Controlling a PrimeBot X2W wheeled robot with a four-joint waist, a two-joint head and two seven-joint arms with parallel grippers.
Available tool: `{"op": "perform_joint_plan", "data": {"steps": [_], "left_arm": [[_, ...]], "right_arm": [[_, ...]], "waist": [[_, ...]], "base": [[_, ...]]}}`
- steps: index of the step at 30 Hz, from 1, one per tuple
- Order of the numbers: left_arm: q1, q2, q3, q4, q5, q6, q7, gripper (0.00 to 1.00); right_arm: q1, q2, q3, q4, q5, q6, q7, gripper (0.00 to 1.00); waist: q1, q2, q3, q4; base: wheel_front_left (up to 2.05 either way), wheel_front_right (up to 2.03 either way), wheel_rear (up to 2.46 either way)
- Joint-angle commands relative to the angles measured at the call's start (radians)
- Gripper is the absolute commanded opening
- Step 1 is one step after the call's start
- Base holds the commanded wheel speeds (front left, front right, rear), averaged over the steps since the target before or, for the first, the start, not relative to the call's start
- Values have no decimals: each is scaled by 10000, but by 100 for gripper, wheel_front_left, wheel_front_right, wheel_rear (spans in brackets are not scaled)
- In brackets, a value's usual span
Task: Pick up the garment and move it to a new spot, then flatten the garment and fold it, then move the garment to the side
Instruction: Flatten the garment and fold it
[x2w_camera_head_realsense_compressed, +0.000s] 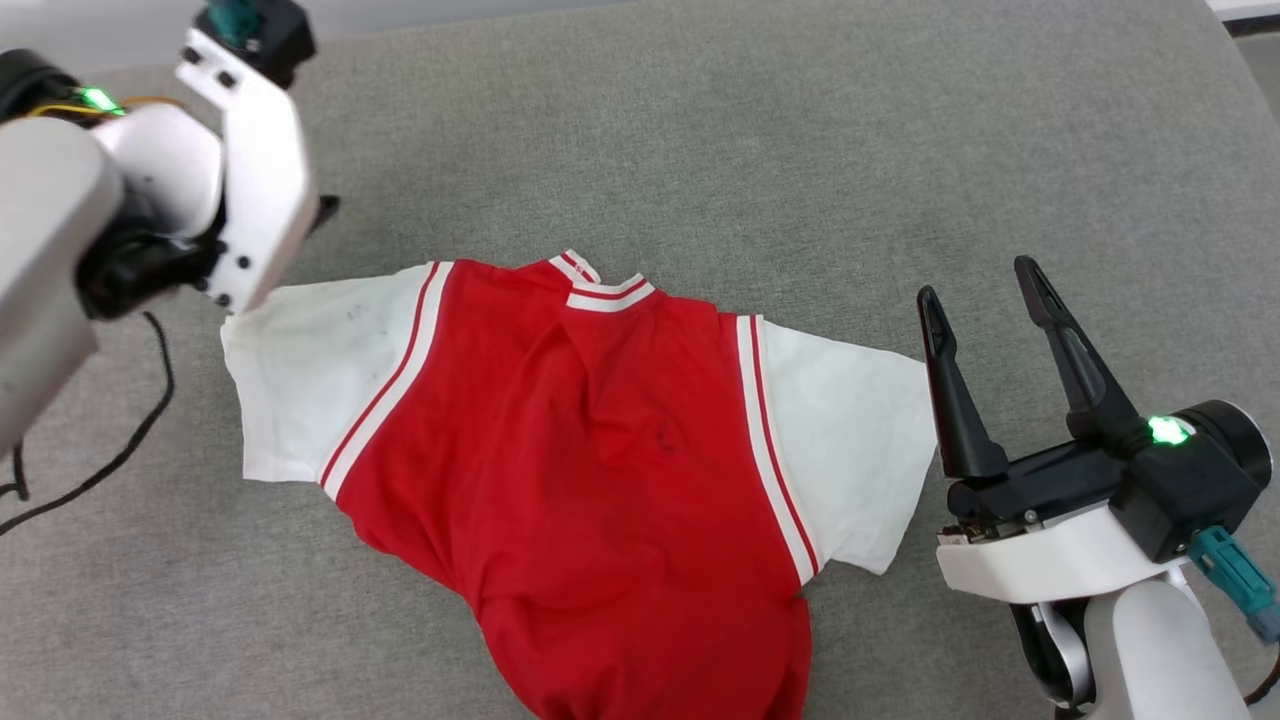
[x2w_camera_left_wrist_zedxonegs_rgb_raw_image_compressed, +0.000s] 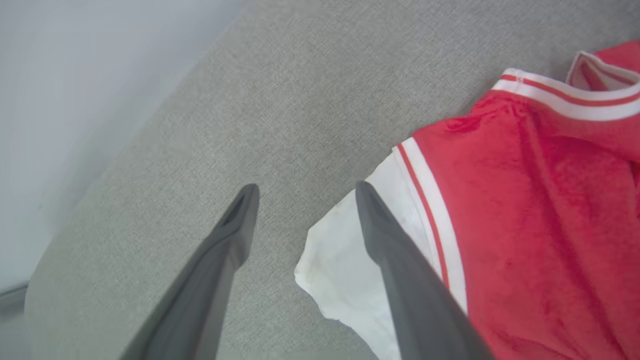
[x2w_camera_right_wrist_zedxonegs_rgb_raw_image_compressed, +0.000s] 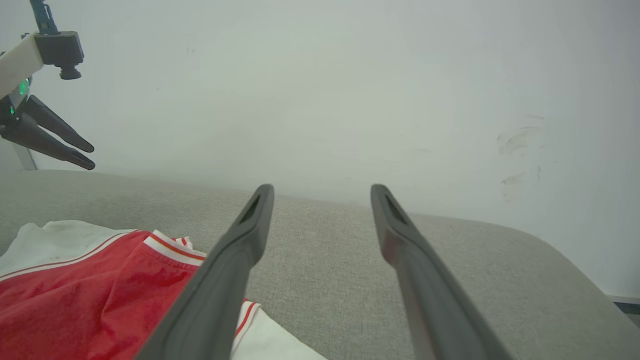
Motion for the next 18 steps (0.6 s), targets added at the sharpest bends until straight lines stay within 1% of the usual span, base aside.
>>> {"op": "perform_joint_plan", "data": {"steps": [1, 4, 8, 10, 13, 15, 18], "left_arm": [[-144, 119, 2, -26, -120, -6, 208, 100], [-120, 473, -79, 3, -255, -6, 880, 100], [253, 704, -146, 81, -378, -6, 1512, 100], [443, 856, -175, 168, -225, -6, 1797, 100], [829, 923, -199, 356, -227, 30, 2145, 100], [1052, 972, -228, 451, -25, 37, 2289, 100], [1592, 920, -321, 750, 19, 91, 2184, 100]], "right_arm": [[11, 39, 15, -65, -19, -7, -21, 100], [-73, -17, 48, -121, -27, -7, -22, 100], [-163, -30, 86, -150, -43, -7, -22, 100], [-216, -28, 79, -176, -47, -7, -21, 100], [-263, -22, 31, -215, -86, -7, -22, 100], [-276, -16, 4, -230, -95, -7, -22, 100], [-364, -8, -2, -217, -85, -7, -22, 100]], "waist": [[0, 0, 63, 0], [0, 0, 219, -41], [0, 0, 487, -199], [0, 0, 632, -291], [0, 0, 821, -412], [0, 0, 934, -467], [0, 0, 1056, -531]], "base": [[0, 0, 0], [0, 0, 0], [0, 0, 0], [0, 0, 0], [0, 0, 0], [0, 0, 0], [0, 0, 0]]}}
